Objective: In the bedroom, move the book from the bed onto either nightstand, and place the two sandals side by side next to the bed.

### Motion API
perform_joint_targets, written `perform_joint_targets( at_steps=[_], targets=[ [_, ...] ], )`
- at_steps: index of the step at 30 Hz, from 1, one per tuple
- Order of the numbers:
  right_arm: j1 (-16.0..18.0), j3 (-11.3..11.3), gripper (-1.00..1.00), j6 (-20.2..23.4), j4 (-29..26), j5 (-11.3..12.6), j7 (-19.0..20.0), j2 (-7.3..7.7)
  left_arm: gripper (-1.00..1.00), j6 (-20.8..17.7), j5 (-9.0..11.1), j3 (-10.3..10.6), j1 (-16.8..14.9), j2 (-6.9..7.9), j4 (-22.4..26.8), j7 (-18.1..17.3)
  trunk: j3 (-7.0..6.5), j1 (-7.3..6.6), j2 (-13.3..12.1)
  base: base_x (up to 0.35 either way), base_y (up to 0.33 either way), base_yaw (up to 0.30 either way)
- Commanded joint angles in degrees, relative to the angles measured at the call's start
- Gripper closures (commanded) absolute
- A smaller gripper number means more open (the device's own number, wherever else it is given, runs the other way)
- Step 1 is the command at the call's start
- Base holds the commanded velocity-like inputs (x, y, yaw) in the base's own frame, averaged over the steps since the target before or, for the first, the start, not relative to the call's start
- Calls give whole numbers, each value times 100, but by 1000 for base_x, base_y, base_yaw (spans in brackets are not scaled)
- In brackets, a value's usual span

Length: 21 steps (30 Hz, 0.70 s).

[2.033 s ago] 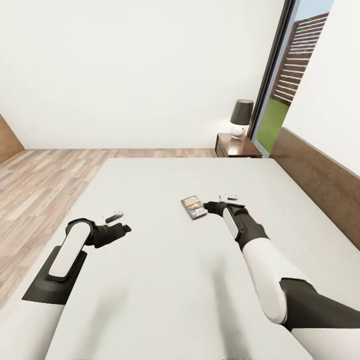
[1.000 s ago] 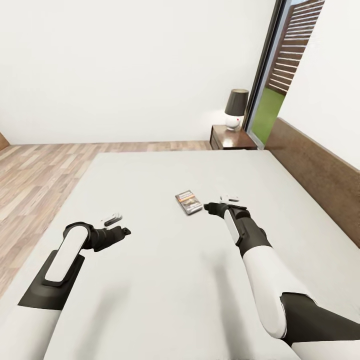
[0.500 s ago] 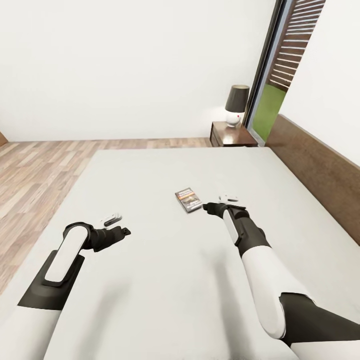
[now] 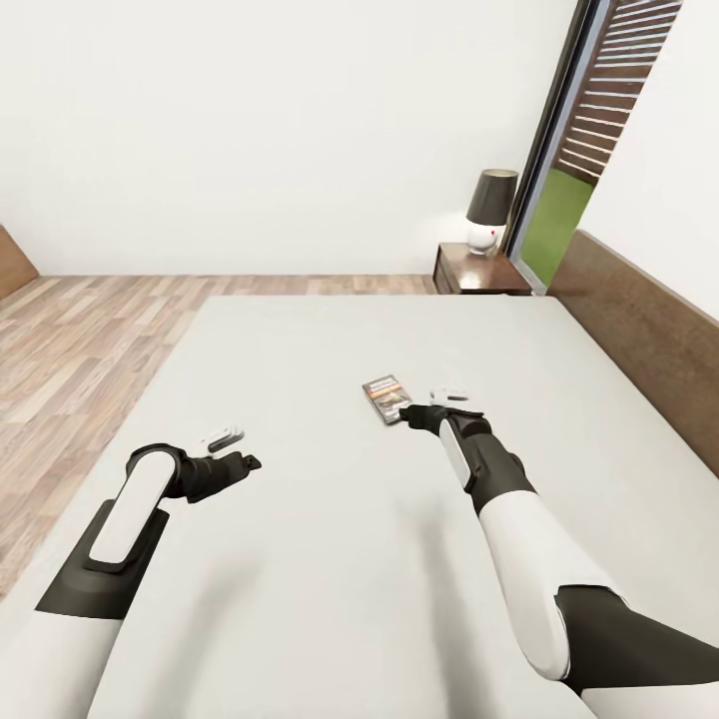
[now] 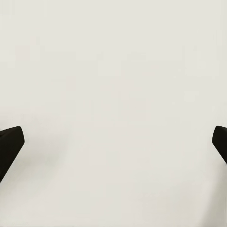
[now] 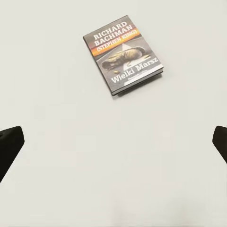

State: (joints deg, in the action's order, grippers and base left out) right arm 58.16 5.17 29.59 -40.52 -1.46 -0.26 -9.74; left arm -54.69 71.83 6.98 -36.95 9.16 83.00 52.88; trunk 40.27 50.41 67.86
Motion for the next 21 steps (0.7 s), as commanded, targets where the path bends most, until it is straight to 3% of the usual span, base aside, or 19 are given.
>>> perform_joint_targets(
  at_steps=[1,12,17,21],
  targets=[
    [3,11,-100,30,-9,-9,-2,-4,-100,-5,50,12,-5,4,5,61,5,0,3,0,0,47],
    [6,-18,-100,52,-9,3,-6,-12,-100,-54,73,26,-72,-47,110,72,6,0,3,0,0,14],
    [155,4,-100,654,-27,66,-8,-13,-100,-29,75,47,-57,-105,142,61,6,0,3,0,0,1],
    [547,22,-100,1657,-132,318,-5,13,-100,-192,50,134,-94,-304,74,73,6,0,3,0,0,0]
  ],
)
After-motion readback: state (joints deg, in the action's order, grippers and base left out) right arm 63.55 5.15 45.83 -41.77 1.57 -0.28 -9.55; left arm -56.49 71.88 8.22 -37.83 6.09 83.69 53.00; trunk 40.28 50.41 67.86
